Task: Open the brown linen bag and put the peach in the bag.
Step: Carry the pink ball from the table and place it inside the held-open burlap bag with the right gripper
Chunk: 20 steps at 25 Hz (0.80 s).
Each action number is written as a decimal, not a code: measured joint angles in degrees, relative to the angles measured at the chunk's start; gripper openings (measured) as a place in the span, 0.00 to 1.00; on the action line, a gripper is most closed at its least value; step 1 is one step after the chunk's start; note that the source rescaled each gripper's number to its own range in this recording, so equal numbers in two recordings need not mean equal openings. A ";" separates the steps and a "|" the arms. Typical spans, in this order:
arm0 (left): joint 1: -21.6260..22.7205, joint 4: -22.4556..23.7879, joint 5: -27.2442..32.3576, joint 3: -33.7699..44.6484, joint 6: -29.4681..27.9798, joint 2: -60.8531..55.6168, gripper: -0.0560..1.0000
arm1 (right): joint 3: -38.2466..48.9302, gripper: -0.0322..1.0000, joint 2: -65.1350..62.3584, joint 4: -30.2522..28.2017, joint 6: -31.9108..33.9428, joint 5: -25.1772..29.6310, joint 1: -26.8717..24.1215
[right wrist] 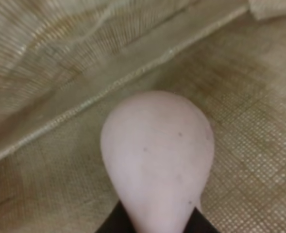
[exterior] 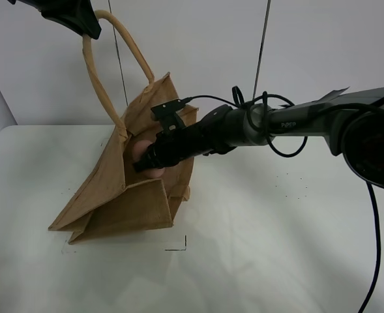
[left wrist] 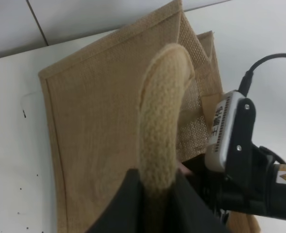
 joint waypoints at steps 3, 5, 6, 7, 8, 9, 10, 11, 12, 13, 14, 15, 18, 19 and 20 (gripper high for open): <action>0.00 0.00 0.00 0.00 0.06 0.00 0.05 | -2.48 0.03 1.57 1.44 -0.51 0.24 0.21; 0.00 0.05 0.00 0.00 0.06 0.00 0.05 | -4.07 0.03 2.19 1.72 -0.75 -0.09 0.61; 0.00 0.05 0.00 0.00 0.06 0.00 0.05 | -4.82 0.03 2.64 1.85 -0.83 -0.31 0.98; 0.00 0.05 0.00 0.00 0.06 0.00 0.05 | -5.49 0.03 2.94 1.85 -0.83 -0.47 1.38; 0.00 0.05 0.00 0.00 0.06 0.00 0.05 | -5.92 0.03 3.10 1.90 -0.88 -0.53 1.68; 0.00 0.05 0.00 0.00 0.06 0.00 0.05 | -6.19 0.03 3.16 1.90 -0.88 -0.66 2.08; 0.00 0.05 0.00 0.00 0.06 0.00 0.05 | -6.45 0.03 3.16 1.97 -0.95 -0.65 2.40; 0.00 0.05 0.00 0.00 0.06 0.00 0.05 | -6.65 0.03 3.21 2.02 -1.02 -0.74 2.75; 0.00 0.05 0.00 0.00 0.06 0.00 0.05 | -6.84 0.03 3.21 2.02 -1.07 -1.27 2.98; 0.00 0.05 0.00 0.00 0.06 0.00 0.05 | -6.89 0.03 3.27 2.08 -1.07 -1.83 3.17; 0.00 0.05 0.00 0.00 0.06 0.00 0.05 | -6.90 0.03 3.36 2.08 -1.07 -2.87 3.38; 0.00 0.05 0.00 0.00 0.06 0.00 0.05 | -6.90 0.04 3.51 2.08 -1.07 -3.82 3.42; 0.00 -0.01 0.00 0.00 0.11 0.00 0.05 | -6.90 0.27 4.13 2.21 -1.07 -5.23 3.42; 0.00 -0.01 0.00 0.00 0.11 0.00 0.05 | -6.90 0.45 4.17 2.27 -1.07 -5.24 3.42; 0.00 -0.01 0.00 0.00 0.11 0.00 0.05 | -6.90 0.62 4.19 2.27 -1.07 -5.02 3.42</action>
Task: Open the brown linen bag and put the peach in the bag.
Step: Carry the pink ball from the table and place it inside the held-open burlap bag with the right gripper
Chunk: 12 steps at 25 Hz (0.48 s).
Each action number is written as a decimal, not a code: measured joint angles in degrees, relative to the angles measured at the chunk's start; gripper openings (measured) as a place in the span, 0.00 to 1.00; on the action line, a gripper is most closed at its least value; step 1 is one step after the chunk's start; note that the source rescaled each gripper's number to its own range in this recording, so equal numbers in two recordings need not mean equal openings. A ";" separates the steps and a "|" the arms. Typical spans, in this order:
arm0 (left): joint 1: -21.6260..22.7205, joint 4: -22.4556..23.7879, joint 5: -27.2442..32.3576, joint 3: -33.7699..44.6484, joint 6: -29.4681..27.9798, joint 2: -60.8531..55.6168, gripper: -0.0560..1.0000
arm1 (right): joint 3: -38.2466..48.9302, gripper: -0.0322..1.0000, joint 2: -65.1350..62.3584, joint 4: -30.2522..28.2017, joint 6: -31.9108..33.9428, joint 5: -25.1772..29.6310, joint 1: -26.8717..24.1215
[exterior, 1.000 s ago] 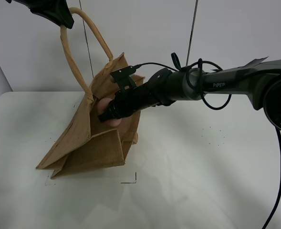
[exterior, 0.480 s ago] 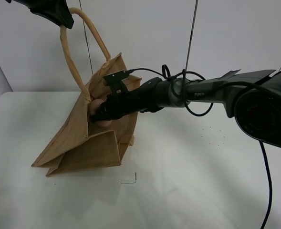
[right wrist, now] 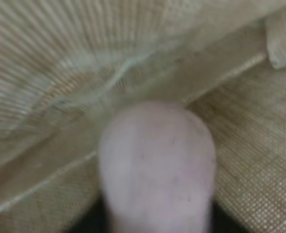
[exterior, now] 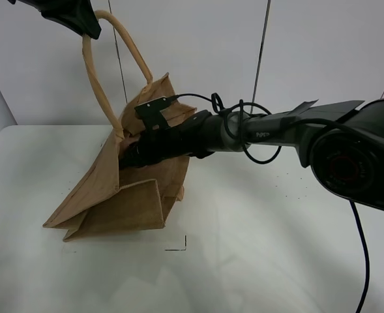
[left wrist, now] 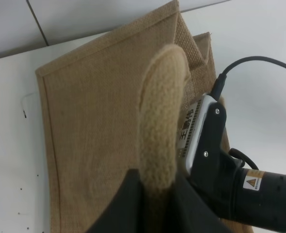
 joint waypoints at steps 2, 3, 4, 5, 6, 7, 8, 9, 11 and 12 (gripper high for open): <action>0.00 0.00 0.00 0.00 0.00 0.00 0.05 | -0.04 0.87 0.00 -0.45 0.12 0.45 0.00; 0.00 0.00 0.00 0.00 0.00 0.00 0.05 | -0.04 0.91 -0.05 -1.24 0.63 0.67 0.00; 0.00 0.00 0.00 0.00 0.00 0.00 0.05 | -0.06 0.95 -0.11 -2.36 1.82 0.84 0.00; 0.00 0.00 0.00 0.00 0.00 0.00 0.05 | -0.11 0.97 -0.36 -3.52 3.62 1.40 0.00; 0.00 -0.05 0.00 0.00 0.00 0.00 0.05 | -0.11 0.98 -0.75 -5.46 5.92 2.37 0.00; 0.00 -0.05 0.00 0.00 0.00 0.00 0.05 | -0.11 0.99 -1.29 -7.91 8.16 3.85 -0.13; 0.00 -0.05 0.00 0.00 0.00 0.00 0.05 | -0.11 0.99 -2.20 -10.70 11.35 5.44 -0.42; 0.00 0.00 0.00 0.00 0.00 0.00 0.05 | -0.13 1.00 -3.19 -13.26 14.83 7.66 -0.85; 0.00 0.00 0.00 0.00 0.00 0.00 0.05 | -0.26 1.00 -5.27 -19.80 21.54 12.33 -1.86; 0.00 0.00 0.00 0.00 0.00 0.00 0.05 | -0.26 1.00 -6.43 -22.60 25.12 15.02 -2.49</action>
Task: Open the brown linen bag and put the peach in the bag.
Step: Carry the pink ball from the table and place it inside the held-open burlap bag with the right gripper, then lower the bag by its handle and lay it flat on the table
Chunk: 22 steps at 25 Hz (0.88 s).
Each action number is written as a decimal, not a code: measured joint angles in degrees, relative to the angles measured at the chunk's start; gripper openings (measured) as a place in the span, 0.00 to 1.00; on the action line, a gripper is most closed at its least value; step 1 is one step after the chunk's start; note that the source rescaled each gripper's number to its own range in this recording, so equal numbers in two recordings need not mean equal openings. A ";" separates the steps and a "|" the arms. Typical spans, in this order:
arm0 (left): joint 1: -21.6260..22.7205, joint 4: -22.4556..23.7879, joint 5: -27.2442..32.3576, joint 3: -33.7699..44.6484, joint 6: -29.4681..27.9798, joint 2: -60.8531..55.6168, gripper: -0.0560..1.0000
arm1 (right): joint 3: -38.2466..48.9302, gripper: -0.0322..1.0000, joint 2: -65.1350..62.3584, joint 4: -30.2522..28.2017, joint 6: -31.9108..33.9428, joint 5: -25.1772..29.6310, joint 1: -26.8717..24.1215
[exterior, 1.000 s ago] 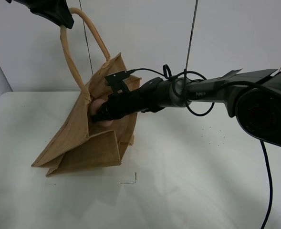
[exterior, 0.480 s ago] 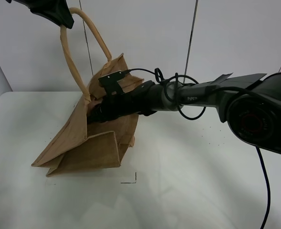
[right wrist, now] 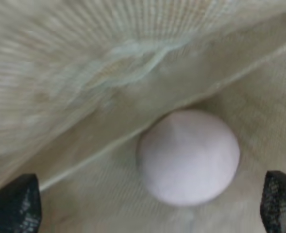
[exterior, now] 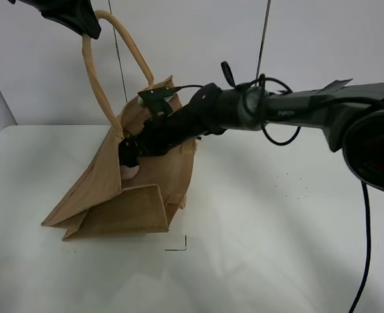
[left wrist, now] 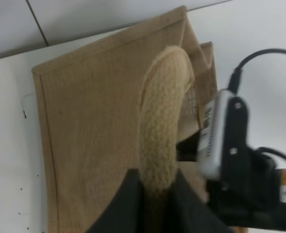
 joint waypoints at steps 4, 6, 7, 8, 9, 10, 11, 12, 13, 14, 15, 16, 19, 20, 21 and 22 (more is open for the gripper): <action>0.00 -0.05 0.00 0.00 0.00 0.00 0.05 | 0.00 1.00 -3.98 -11.69 11.25 8.85 -2.20; 0.00 -0.05 0.00 0.00 0.00 0.00 0.05 | 0.00 1.00 -5.71 -16.60 15.81 13.09 -3.11; 0.00 -0.05 0.00 0.00 0.00 0.00 0.05 | -0.05 1.00 -6.58 -18.58 18.70 14.89 -3.50; 0.00 -0.05 0.00 0.00 0.00 0.00 0.05 | -0.05 1.00 -7.30 -21.12 21.76 17.04 -3.63; 0.00 -0.05 0.00 0.00 0.00 0.00 0.05 | -0.20 1.00 -7.96 -24.00 24.21 19.34 -3.77; 0.00 -0.05 0.00 0.00 0.00 0.00 0.05 | -0.62 1.00 -8.35 -26.89 26.95 21.54 -3.81; 0.00 -0.05 0.00 0.00 0.00 0.00 0.05 | -1.27 1.00 -8.40 -29.33 29.58 24.21 -3.89; 0.00 -0.05 0.00 0.00 0.00 0.00 0.05 | -1.93 1.00 -8.40 -32.11 32.21 26.84 -3.97; 0.00 -0.05 0.00 0.00 0.00 0.00 0.05 | -2.36 1.00 -8.40 -34.69 34.40 29.24 -4.21; 0.00 -0.05 0.00 0.00 0.00 0.00 0.05 | -2.75 1.00 -8.40 -36.72 36.84 30.90 -4.54; 0.00 -0.05 0.00 0.00 0.00 0.00 0.05 | -3.06 1.00 -8.40 -38.55 38.97 32.44 -5.06; 0.00 -0.05 0.00 0.00 0.00 0.00 0.05 | -3.28 1.00 -8.40 -39.91 40.58 33.27 -5.68; 0.00 -0.05 0.00 0.00 0.00 0.00 0.05 | -3.43 1.00 -8.40 -42.25 42.91 34.49 -8.92; 0.00 -0.05 0.00 0.00 0.00 0.00 0.05 | -3.43 1.00 -8.40 -42.68 43.14 35.04 -10.51; 0.00 -0.05 0.00 0.00 0.00 0.00 0.05 | -3.47 1.00 -8.40 -43.14 43.23 35.38 -12.39; 0.00 -0.05 0.00 0.00 0.00 0.00 0.05 | -3.47 1.00 -8.40 -43.56 43.28 35.80 -14.49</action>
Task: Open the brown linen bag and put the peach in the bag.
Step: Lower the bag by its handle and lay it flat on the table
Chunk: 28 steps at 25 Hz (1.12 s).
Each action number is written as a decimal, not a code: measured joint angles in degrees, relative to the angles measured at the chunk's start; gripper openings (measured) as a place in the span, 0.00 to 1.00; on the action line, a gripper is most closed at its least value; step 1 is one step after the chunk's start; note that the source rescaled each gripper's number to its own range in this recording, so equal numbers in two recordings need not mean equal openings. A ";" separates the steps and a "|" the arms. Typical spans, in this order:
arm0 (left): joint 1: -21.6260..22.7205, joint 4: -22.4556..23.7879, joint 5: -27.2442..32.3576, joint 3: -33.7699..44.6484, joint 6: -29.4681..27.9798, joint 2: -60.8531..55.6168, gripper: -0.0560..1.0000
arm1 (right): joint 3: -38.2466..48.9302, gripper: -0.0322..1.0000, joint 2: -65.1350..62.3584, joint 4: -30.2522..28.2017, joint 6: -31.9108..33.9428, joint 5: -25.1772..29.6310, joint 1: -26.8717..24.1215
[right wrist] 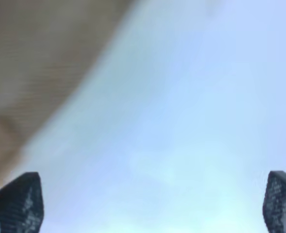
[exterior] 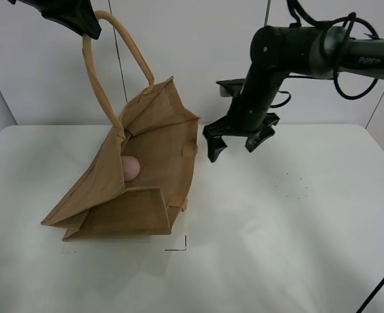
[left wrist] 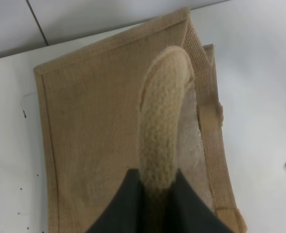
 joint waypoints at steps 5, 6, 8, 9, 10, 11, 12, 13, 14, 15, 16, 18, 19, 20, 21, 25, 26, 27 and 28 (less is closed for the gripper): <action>0.00 0.00 0.00 0.00 0.00 0.00 0.05 | 0.00 1.00 0.00 -1.62 0.18 1.03 -11.62; 0.00 0.00 0.00 0.00 0.00 0.00 0.05 | 0.00 1.00 0.00 -1.90 0.18 1.10 -14.06; 0.00 0.00 0.00 0.00 0.00 0.00 0.05 | 0.00 1.00 0.00 -2.19 0.24 1.39 -17.90; 0.00 0.00 0.00 0.00 0.05 0.00 0.05 | 0.00 1.00 0.00 -2.39 0.24 1.71 -19.55; 0.00 0.00 0.00 0.00 0.05 0.00 0.05 | 0.00 1.00 0.00 -2.40 0.24 2.22 -20.83; 0.00 0.00 0.00 0.00 0.05 0.00 0.05 | 0.00 1.00 0.00 -2.51 0.24 2.89 -21.68; 0.00 0.00 0.00 0.00 0.05 0.00 0.05 | 0.00 1.00 0.00 -2.67 0.24 3.62 -22.00; 0.00 0.00 0.00 0.00 0.05 0.00 0.05 | 0.00 1.00 0.00 -2.81 0.24 4.36 -22.11; 0.00 0.00 0.00 0.00 0.05 0.00 0.05 | 0.00 1.00 0.00 -2.92 0.24 5.25 -22.11; 0.00 0.00 0.00 0.00 0.05 0.00 0.05 | 0.00 1.00 0.00 -2.92 0.24 6.09 -22.11; 0.00 0.00 0.00 0.00 0.05 0.00 0.05 | 0.00 1.00 0.00 -2.99 0.24 6.56 -22.11; 0.00 0.00 0.00 0.00 0.05 0.00 0.05 | 0.76 1.00 -0.57 -3.06 0.24 6.64 -22.11; 0.00 0.05 0.00 0.00 0.05 0.00 0.05 | 1.84 1.00 -1.12 -3.13 0.24 6.64 -22.11; 0.00 0.05 0.00 0.00 0.05 0.00 0.05 | 3.13 1.00 -2.14 -3.19 0.24 6.64 -22.11; 0.00 0.00 0.00 0.00 0.05 0.00 0.05 | 5.10 1.00 -3.59 -3.23 0.24 6.64 -22.11; 0.00 0.00 0.00 0.00 0.05 0.00 0.05 | 16.29 1.00 -12.77 -3.82 0.19 6.64 -22.11; 0.00 0.00 0.00 0.00 0.05 0.00 0.05 | 19.89 1.00 -15.42 -3.91 0.19 6.68 -22.11; 0.00 0.00 0.00 0.00 0.10 0.00 0.05 | 23.00 1.00 -18.80 -4.10 0.18 6.71 -22.11; 0.00 0.00 0.00 0.00 0.10 0.00 0.05 | 26.83 1.00 -22.34 -4.17 0.13 6.78 -22.11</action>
